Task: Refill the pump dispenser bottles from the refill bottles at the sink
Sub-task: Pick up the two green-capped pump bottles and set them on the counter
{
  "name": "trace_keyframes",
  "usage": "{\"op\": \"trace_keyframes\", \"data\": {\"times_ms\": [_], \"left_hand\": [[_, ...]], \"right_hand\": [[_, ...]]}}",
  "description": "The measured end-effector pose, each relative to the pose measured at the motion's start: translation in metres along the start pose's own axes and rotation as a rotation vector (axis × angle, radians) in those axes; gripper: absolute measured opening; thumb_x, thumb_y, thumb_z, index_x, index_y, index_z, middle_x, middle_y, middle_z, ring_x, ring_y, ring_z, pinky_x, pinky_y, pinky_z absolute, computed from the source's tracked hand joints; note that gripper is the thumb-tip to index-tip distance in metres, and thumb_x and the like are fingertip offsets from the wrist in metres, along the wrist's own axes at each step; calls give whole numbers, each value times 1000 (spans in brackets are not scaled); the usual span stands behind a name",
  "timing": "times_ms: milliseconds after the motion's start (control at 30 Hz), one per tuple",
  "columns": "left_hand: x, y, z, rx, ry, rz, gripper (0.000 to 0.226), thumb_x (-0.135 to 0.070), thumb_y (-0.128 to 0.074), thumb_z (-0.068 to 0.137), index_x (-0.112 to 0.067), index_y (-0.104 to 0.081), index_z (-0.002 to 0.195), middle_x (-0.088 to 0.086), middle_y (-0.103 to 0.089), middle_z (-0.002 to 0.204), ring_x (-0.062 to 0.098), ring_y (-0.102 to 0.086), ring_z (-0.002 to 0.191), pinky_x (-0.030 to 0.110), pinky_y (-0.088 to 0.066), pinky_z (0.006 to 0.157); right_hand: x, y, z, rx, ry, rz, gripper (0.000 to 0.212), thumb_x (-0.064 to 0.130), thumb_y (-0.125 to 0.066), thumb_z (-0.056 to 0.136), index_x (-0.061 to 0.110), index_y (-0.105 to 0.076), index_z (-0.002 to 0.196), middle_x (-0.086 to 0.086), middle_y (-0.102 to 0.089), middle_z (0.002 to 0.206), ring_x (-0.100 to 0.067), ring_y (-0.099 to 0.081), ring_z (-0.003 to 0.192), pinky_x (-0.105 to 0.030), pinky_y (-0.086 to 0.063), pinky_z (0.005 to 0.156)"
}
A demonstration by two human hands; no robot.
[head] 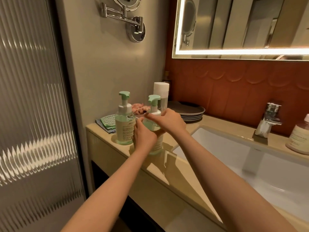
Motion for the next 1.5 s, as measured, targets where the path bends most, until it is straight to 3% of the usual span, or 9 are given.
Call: {"op": "trace_keyframes", "data": {"times_ms": [100, 200, 400, 567, 867, 1000, 1100, 1333, 1500], "left_hand": [[3, -1, -4, -43, -7, 87, 64, -21, -64, 84, -7, -33, 138, 13, -40, 142, 29, -37, 131, 45, -31, 108], [-2, 1, -5, -43, -51, 84, 51, -21, -65, 83, -12, -41, 127, 8, -49, 131, 28, -43, 124, 45, -33, 105], [4, -1, -5, 176, -46, -46, 74, -64, -69, 43, -41, -46, 110, -11, -61, 107, 21, -55, 110, 47, -44, 96], [3, 2, -10, 176, -35, -24, 86, -69, -66, 39, -37, -47, 117, -8, -61, 111, 24, -52, 115, 49, -41, 99], [4, 2, -13, 96, -60, -36, 72, -48, -78, 65, -28, -46, 126, -7, -59, 112, 23, -51, 115, 48, -35, 103], [-5, 3, -17, 30, -88, 37, 69, -52, -72, 70, -25, -44, 126, -1, -57, 126, 23, -48, 120, 39, -27, 104], [-6, 3, -19, 9, -73, 80, 75, -56, -70, 71, -25, -39, 132, 0, -54, 131, 24, -44, 125, 39, -22, 103], [-5, 5, -18, -2, -67, 92, 74, -50, -71, 70, -24, -40, 132, -1, -55, 128, 24, -46, 123, 43, -20, 105], [1, 3, -14, -37, -61, 89, 70, -54, -71, 68, -27, -43, 126, -4, -57, 126, 23, -47, 122, 44, -21, 103]], "right_hand": [[12, 2, -4, -171, 16, -170, 80, 82, -56, 60, 18, -58, 108, -5, -59, 113, -27, -55, 106, -42, -47, 87], [22, 10, -5, -246, 107, -158, 48, 57, -68, 72, 17, -63, 100, -2, -65, 101, -21, -60, 96, -34, -49, 76], [12, -4, -1, 156, 248, 350, 19, 26, -78, 73, 15, -68, 84, -3, -70, 89, -19, -67, 90, -43, -54, 85], [11, 0, 4, 177, 265, 260, 73, 43, -82, 63, 18, -50, 124, 0, -60, 117, -16, -58, 104, -37, -51, 89], [-21, 29, -9, 134, 137, 401, 76, 31, -80, 69, 17, -42, 133, -1, -50, 117, -13, -48, 102, -13, -37, 65], [-9, 9, -16, 163, 78, 367, 92, 55, -75, 66, 14, -34, 138, -6, -46, 133, -20, -49, 115, -28, -46, 87], [-5, 13, -16, -50, 36, 122, 98, 75, -68, 53, 17, -42, 128, -7, -47, 130, -26, -46, 120, -48, -43, 97], [-36, 56, -1, -133, -8, 59, 89, 65, -76, 55, 21, -45, 125, -7, -46, 131, -27, -45, 120, -50, -41, 99], [-15, 31, -11, -4, 68, 104, 92, 71, -72, 54, 20, -45, 126, -5, -50, 130, -24, -48, 118, -49, -44, 96]]}}
Point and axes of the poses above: each hand's wrist, its own z-axis towards the middle knuckle, its own y-axis out of the back of the hand, x = y × z, the point moved 8 cm from there along z, towards the middle knuckle
